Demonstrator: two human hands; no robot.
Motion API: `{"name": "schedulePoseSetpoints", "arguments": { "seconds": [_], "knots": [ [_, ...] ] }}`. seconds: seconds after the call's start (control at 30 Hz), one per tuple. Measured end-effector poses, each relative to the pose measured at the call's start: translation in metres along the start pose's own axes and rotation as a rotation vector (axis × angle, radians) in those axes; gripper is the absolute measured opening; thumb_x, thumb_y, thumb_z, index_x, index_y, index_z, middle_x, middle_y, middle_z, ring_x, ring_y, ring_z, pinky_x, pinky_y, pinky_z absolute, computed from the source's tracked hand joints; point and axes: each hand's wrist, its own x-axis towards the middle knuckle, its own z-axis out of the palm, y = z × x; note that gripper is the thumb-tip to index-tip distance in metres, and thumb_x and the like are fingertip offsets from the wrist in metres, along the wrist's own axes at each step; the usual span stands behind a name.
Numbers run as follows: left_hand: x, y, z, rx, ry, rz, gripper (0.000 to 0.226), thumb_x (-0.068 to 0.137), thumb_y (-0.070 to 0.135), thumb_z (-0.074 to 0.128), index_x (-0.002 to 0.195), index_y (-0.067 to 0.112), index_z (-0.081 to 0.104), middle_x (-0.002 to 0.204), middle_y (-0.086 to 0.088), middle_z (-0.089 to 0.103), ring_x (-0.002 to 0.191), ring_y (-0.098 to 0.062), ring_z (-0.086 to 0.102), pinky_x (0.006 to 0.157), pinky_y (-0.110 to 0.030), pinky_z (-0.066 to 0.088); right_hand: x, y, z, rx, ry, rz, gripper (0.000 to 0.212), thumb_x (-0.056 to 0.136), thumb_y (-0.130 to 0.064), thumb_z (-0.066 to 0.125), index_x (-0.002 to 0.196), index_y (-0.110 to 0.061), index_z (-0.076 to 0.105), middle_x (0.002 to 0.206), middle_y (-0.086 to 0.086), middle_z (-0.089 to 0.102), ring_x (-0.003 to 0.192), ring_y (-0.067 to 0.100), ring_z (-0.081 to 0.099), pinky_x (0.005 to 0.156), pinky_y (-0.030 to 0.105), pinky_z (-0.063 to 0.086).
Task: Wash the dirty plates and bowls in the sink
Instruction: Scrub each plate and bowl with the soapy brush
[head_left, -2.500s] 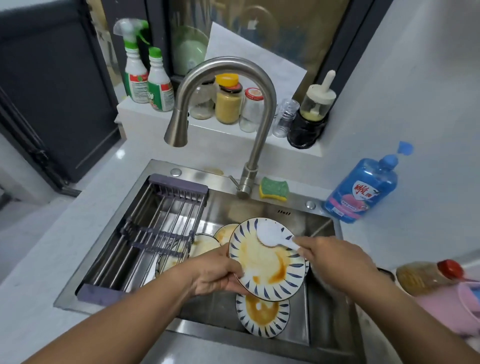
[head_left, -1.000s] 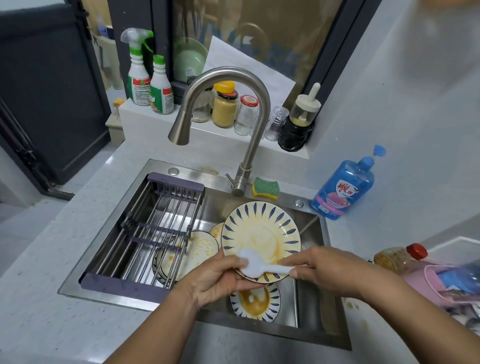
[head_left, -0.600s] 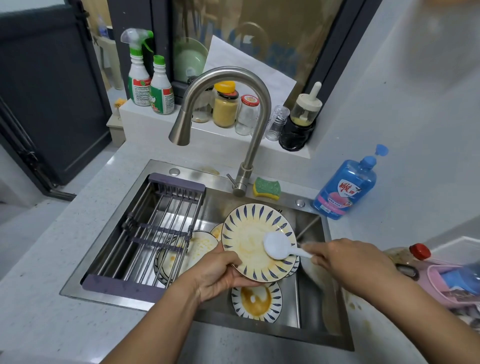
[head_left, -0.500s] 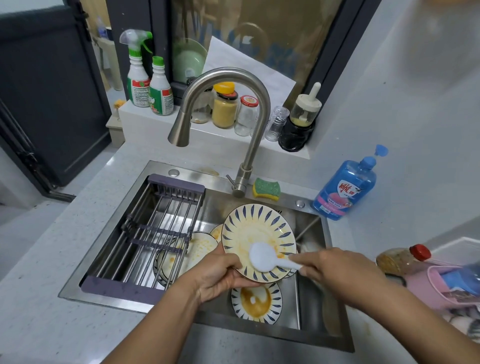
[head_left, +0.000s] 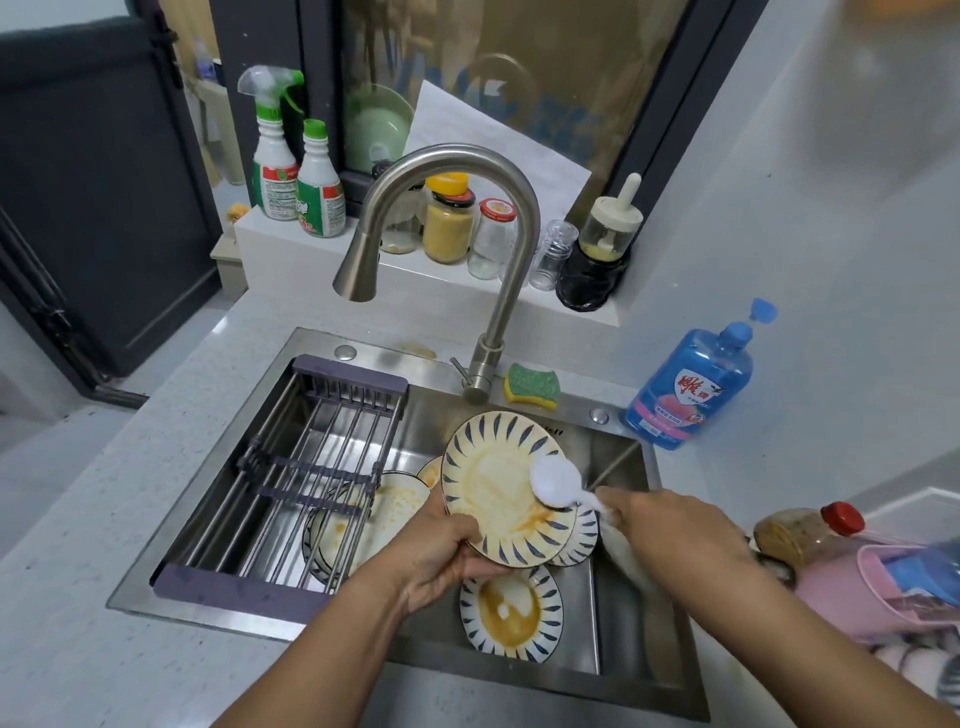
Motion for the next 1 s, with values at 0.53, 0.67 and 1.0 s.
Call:
{"name": "schedulePoseSetpoints", "arguments": {
  "seconds": [0.53, 0.67, 1.0],
  "knots": [
    [-0.002, 0.018, 0.009, -0.186, 0.077, 0.003, 0.066, 0.101, 0.062, 0.029, 0.138, 0.013, 0.053, 0.125, -0.023, 0.07, 0.112, -0.045, 0.068, 0.082, -0.064, 0.058, 0.002, -0.012, -0.004, 1.214, 0.138, 0.094, 0.033, 0.098, -0.054, 0.056, 0.093, -0.024, 0.07, 0.059, -0.004, 0.051, 0.047, 0.013, 0.044, 0.048, 0.027, 0.038],
    [-0.001, 0.017, 0.009, -0.17, 0.071, -0.017, 0.068, 0.1, 0.064, 0.029, 0.138, 0.013, 0.054, 0.127, -0.023, 0.069, 0.115, -0.046, 0.066, 0.099, -0.071, 0.047, 0.016, -0.011, -0.001, 1.443, 0.174, 0.251, 0.037, 0.088, -0.045, 0.075, 0.096, -0.01, 0.069, 0.066, 0.003, 0.056, 0.044, 0.013, 0.044, 0.042, 0.025, 0.039],
    [-0.004, 0.034, 0.007, 0.547, 0.097, 0.228, 0.095, 0.079, 0.071, 0.066, 0.158, 0.042, 0.021, 0.158, 0.004, 0.043, 0.136, -0.019, 0.053, 0.108, -0.04, 0.046, 0.039, -0.021, 0.001, 1.836, -0.059, 0.379, 0.019, 0.094, -0.013, 0.059, 0.11, -0.003, 0.063, 0.059, 0.002, 0.053, 0.042, 0.009, 0.04, 0.034, 0.019, 0.034]
  ]
}}
